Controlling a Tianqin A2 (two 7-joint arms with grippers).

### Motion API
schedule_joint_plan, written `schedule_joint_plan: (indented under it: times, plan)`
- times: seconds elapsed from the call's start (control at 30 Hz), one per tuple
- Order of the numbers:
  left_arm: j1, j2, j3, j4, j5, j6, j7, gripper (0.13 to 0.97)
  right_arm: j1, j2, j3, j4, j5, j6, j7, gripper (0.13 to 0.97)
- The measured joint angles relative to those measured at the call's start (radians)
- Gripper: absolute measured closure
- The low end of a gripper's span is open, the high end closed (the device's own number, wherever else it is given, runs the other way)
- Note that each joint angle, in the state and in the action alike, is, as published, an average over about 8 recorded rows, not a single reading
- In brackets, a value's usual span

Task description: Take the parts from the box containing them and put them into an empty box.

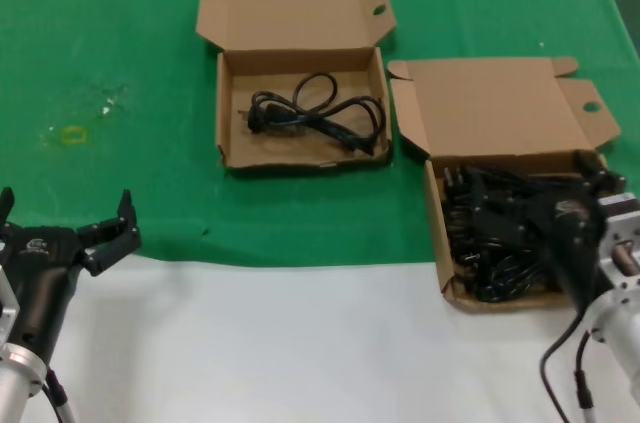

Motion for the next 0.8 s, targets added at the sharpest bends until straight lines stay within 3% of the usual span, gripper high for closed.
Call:
schedule_joint_plan:
  times: [0.8]
  plan:
    - [0.0,0.0,0.0,0.0,0.0,0.0,0.0,0.132,-0.028,0.006,0.016,0.033,-0.006,0.013,0.021,0.129]
